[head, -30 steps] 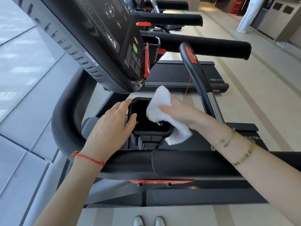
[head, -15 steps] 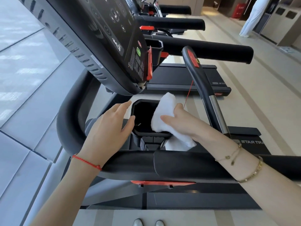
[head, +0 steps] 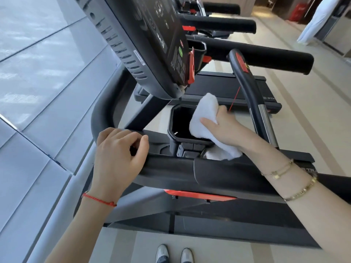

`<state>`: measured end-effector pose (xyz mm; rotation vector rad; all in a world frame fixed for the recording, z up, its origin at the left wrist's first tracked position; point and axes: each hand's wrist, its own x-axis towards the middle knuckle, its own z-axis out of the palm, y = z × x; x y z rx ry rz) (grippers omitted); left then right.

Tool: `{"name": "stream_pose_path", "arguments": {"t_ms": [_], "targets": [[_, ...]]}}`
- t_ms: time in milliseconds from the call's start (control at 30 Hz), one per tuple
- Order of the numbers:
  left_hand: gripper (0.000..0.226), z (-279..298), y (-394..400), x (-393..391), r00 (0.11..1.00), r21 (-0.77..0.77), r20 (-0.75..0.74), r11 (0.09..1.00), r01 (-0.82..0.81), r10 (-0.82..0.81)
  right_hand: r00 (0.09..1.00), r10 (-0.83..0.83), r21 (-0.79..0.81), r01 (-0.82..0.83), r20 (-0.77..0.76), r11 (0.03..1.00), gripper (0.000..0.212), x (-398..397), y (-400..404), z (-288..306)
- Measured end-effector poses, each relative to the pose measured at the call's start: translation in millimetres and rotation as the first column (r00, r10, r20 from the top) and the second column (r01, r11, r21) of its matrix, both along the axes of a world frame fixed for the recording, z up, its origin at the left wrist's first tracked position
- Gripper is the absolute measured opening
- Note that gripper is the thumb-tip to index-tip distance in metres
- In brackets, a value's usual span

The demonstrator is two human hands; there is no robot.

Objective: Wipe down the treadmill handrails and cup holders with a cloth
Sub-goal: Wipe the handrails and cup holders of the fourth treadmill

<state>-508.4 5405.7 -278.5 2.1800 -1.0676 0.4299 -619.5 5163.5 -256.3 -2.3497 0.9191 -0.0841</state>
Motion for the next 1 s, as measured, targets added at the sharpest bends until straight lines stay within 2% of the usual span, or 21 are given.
{"name": "stream_pose_path", "arguments": {"t_ms": [167, 400, 533, 633, 800, 900, 1000], "targets": [[0.042, -4.5, -1.8, -0.9, 1.000, 0.006, 0.006, 1.000, -0.024, 0.024, 0.997, -0.074, 0.056, 0.075, -0.028, 0.996, 0.080, -3.2, 6.8, -7.0], [0.039, -4.5, -1.9, -1.0, 1.000, 0.017, -0.018, 1.000, -0.020, 0.020, 0.999, 0.031, 0.036, -0.032, 0.014, 0.999, 0.045, 16.1, -5.2, 9.3], [0.027, 2.9, -6.4, -0.7, 0.998, 0.047, -0.054, 0.999, -0.027, 0.029, 0.994, 0.072, 0.019, -0.073, 0.081, 0.997, 0.050, -1.1, 0.6, 5.8], [0.014, 12.1, -18.9, -0.3, 0.992, 0.028, -0.118, 0.999, 0.040, -0.036, 0.990, 0.118, -0.021, -0.117, 0.081, 0.993, 0.056, -10.5, 1.5, 7.1], [0.042, 21.5, -61.2, 4.9, 0.969, 0.121, -0.204, 0.979, 0.164, -0.137, 0.970, 0.206, -0.146, -0.187, 0.127, 0.971, 0.051, -21.1, 8.0, 2.7], [0.045, 20.3, -78.8, 7.8, 0.957, 0.193, -0.230, 0.956, 0.220, -0.174, 0.950, 0.278, -0.131, -0.260, 0.142, 0.957, 0.055, -14.6, 4.7, 0.3], [0.044, 15.3, -82.7, 12.8, 0.953, 0.173, -0.234, 0.956, 0.237, -0.194, 0.926, 0.362, -0.125, -0.349, 0.103, 0.929, 0.054, 3.1, -13.6, 4.9]]}}
